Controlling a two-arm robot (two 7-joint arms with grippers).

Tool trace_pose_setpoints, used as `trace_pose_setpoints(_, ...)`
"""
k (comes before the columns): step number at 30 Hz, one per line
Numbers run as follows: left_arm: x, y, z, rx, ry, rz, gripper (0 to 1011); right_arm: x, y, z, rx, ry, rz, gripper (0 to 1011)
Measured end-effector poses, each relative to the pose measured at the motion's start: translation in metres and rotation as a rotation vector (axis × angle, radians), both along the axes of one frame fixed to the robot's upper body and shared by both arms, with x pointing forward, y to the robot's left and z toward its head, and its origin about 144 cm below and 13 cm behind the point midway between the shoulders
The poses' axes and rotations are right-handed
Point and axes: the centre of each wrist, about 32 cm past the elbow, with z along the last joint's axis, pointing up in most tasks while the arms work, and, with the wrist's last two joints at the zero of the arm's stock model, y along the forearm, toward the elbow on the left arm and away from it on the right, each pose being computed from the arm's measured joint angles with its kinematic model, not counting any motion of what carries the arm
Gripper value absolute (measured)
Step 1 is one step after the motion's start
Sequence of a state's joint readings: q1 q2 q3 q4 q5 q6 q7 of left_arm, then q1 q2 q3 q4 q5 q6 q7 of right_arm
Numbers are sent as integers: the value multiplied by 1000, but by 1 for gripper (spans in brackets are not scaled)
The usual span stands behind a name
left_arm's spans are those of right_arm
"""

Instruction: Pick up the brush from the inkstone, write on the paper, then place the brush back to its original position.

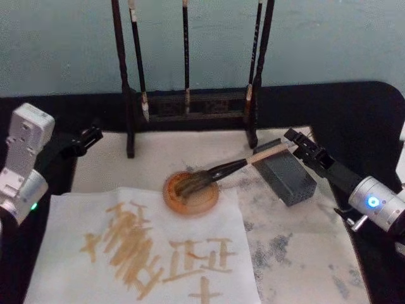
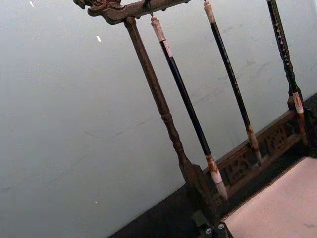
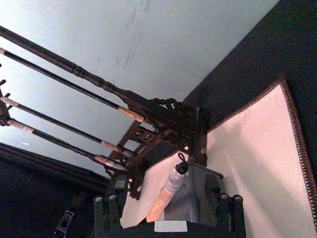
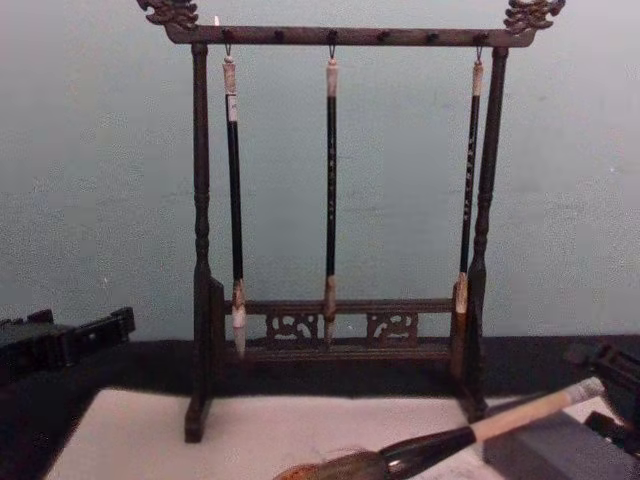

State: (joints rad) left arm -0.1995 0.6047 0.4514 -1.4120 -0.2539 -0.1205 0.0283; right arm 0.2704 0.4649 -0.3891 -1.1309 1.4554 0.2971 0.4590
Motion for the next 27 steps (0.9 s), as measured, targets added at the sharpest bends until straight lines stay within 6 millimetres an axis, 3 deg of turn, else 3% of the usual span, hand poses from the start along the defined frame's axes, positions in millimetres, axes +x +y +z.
trace_pose_setpoints(27,0,0,0,0,0,0,1002,5,-3,-5,37,10,0,1003)
